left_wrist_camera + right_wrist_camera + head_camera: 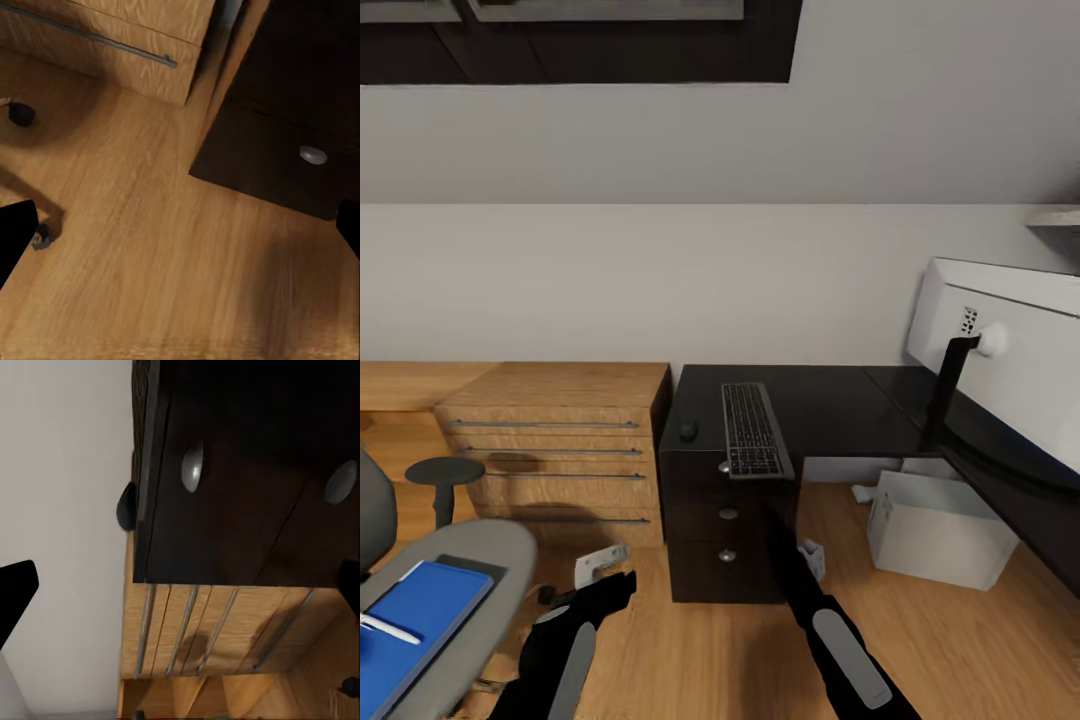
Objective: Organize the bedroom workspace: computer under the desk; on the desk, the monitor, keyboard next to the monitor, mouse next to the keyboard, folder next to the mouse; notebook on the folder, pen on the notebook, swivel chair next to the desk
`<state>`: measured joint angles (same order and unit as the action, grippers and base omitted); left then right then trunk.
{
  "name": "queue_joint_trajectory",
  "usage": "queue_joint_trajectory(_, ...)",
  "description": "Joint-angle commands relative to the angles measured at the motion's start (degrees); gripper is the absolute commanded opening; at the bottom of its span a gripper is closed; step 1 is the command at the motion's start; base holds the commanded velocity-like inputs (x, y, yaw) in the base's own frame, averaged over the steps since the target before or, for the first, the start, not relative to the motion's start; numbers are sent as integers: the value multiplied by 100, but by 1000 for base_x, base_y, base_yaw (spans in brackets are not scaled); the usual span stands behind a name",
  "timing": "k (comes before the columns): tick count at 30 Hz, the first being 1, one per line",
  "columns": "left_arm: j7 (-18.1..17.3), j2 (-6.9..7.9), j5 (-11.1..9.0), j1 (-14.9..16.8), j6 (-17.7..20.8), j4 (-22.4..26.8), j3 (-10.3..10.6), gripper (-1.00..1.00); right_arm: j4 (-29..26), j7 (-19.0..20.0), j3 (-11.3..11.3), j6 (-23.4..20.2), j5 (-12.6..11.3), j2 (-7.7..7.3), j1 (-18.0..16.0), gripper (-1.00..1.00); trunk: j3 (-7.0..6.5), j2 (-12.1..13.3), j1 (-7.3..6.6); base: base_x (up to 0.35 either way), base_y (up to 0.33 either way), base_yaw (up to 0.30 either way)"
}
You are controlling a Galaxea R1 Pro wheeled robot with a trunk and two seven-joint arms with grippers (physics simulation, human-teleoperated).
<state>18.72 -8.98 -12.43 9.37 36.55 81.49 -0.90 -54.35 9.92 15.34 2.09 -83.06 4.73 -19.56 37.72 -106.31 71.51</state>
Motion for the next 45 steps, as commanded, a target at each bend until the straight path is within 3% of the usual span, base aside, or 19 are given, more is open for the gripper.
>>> queue_joint_trajectory(1,43,-4,-57,4,19,-55,29,100,9,25,14,21,-59,-9,-4,100,6,-3,-4,-333,-98,0)
queue_joint_trajectory(6,44,-1,-56,4,13,-452,123,100,135,28,25,22,-60,-154,-4,100,6,-3,-4,-333,-104,0)
queue_joint_trajectory(7,48,0,-37,4,-13,-840,163,100,472,45,33,25,-58,-280,-4,100,6,-3,-4,-324,-135,0)
queue_joint_trajectory(11,57,11,-22,4,-45,-1399,226,100,1065,63,43,27,43,-356,-4,100,6,-3,-4,-304,-146,0)
queue_joint_trajectory(17,53,19,22,2,-502,-2163,374,100,1913,64,41,181,783,-419,-4,100,6,-3,-4,-107,-55,0)
queue_joint_trajectory(18,59,19,67,-5,-685,-2371,488,100,2100,63,42,374,1021,-437,-4,100,-12,37,-26,-31,-16,0)
queue_joint_trajectory(20,64,22,132,-25,-906,-2612,610,100,2295,58,44,668,1274,-445,-4,100,-48,117,-70,-23,-11,0)
queue_joint_trajectory(21,66,24,205,-43,-1183,-2856,706,100,2520,50,46,1048,1532,-447,-4,100,-66,157,-92,-13,-7,0)
queue_joint_trajectory(23,66,26,285,-55,-1515,-3082,771,100,2791,40,45,1484,1768,-444,-4,100,-102,237,-136,-9,-5,0)
queue_joint_trajectory(24,62,26,372,-62,-1872,-3298,814,100,3109,32,43,1930,1950,-437,-4,100,-120,278,-158,-5,-3,0)
queue_joint_trajectory(27,55,26,569,-70,-2517,-3749,863,100,3702,24,45,2696,2151,-425,-4,100,-174,398,-224,-3,-2,0)
queue_joint_trajectory(32,60,27,753,-74,-3010,-4416,896,100,4149,20,46,3280,2255,-411,-4,100,-264,598,-334,-1,0,0)
queue_joint_trajectory(33,50,30,816,-75,-3315,-5030,891,100,4301,24,36,3494,2284,-421,-4,100,-282,639,-356,0,0,0)
queue_joint_trajectory(45,47,39,821,-75,-3389,-5188,890,100,4529,35,91,3519,2304,-406,-4,100,-497,1120,-619,-45,0,0)
